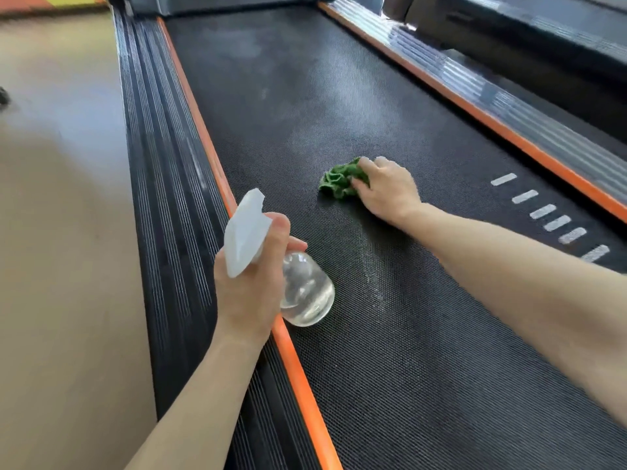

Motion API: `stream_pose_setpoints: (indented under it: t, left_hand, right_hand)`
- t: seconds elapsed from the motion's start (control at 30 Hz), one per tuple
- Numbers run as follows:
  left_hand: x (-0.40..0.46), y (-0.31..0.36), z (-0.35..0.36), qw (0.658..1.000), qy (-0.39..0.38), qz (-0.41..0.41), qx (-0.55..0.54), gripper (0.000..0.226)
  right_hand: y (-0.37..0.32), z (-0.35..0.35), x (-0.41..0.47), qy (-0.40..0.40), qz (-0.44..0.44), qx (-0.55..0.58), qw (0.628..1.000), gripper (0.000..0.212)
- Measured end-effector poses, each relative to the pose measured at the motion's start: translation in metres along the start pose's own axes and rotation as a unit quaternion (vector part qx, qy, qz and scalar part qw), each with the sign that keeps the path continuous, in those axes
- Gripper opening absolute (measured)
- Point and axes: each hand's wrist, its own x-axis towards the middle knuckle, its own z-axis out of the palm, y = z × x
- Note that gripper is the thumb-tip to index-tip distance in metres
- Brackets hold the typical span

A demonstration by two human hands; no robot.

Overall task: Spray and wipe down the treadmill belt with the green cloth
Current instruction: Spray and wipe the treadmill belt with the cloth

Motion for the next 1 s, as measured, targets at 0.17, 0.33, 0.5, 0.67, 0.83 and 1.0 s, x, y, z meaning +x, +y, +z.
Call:
stream_pose_setpoints:
  t: [0.17, 0.33, 0.5, 0.67, 0.83, 1.0]
  left_hand:
    - [-0.003, 0.005, 0.003, 1.000, 0.006, -0.009, -0.004, 0.023]
    - [-0.003, 0.006, 0.003, 1.000, -0.001, -0.010, -0.002, 0.023]
    - [-0.002, 0.003, 0.002, 1.000, 0.005, 0.000, 0.010, 0.024]
    - [-0.001, 0.001, 0.003, 1.000, 0.003, 0.005, 0.022, 0.021]
    - [-0.003, 0.004, 0.005, 1.000, 0.007, 0.006, 0.019, 0.023]
    - [-0.004, 0.006, 0.004, 1.000, 0.008, -0.002, 0.022, 0.024]
  right_hand:
    - [-0.011, -0.027, -0.115, -0.011, -0.100, 0.047, 0.994, 0.039]
    - [-0.004, -0.065, -0.215, -0.079, -0.260, 0.071, 0.960, 0.025]
    - [0.023, -0.033, -0.104, -0.026, -0.191, 0.042, 0.980, 0.030]
    - [0.013, -0.004, -0.019, 0.011, 0.009, -0.007, 1.000, 0.035]
    - [-0.008, -0.020, -0.099, -0.002, -0.081, 0.023, 0.996, 0.037]
    - [-0.029, -0.060, -0.232, -0.070, -0.220, 0.064, 0.971, 0.024]
